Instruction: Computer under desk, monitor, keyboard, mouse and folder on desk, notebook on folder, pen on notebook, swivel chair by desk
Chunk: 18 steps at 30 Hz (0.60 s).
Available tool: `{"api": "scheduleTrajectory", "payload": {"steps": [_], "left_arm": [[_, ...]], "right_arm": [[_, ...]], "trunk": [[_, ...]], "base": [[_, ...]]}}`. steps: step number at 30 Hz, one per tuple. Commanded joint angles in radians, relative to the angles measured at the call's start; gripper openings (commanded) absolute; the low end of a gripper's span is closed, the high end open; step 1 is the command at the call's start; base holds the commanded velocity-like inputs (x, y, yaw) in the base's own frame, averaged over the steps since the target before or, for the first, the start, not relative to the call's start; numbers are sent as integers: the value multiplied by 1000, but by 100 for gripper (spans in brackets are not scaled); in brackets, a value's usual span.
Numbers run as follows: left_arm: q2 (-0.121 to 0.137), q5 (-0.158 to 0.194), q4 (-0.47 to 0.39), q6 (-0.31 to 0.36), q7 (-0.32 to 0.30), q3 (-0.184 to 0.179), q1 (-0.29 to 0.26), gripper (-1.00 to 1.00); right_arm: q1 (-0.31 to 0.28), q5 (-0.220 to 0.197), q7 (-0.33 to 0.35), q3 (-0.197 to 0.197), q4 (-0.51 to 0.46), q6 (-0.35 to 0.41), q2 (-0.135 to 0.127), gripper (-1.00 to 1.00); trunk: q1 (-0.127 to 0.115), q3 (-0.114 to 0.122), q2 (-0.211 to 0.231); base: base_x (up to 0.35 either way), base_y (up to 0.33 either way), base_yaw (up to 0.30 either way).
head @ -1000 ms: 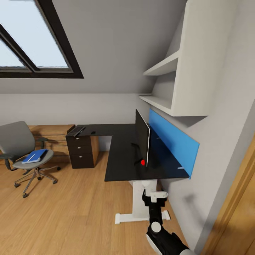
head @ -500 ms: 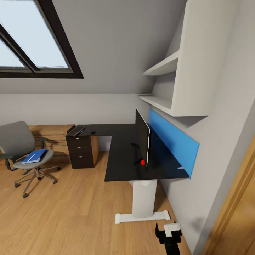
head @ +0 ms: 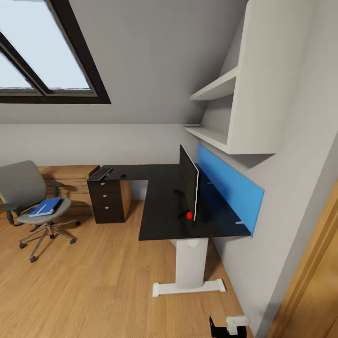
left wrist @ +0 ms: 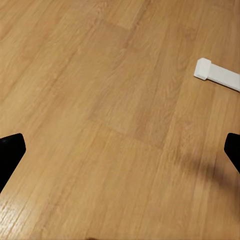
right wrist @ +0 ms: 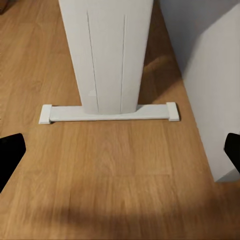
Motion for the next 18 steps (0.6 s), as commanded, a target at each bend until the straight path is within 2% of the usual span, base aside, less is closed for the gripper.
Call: {"api": "scheduleTrajectory", "payload": {"steps": [1,12,18], "left_arm": [[0,6,1,-3,-7,1,-1,100],[-1,0,1,-5,-7,-2,-1,100],[-1,2,1,-5,-6,-1,-1,100]], "right_arm": [[-1,-5,-3,9,1,-3,2,100],[0,-8,5,10,3,-4,9,100],[1,-8,7,10,4,-4,12,100]], "trunk": [[0,-1,-1],[0,-1,-1],[0,-1,-1]], "base": [[0,0,0],[0,0,-3],[0,0,-148]]}}
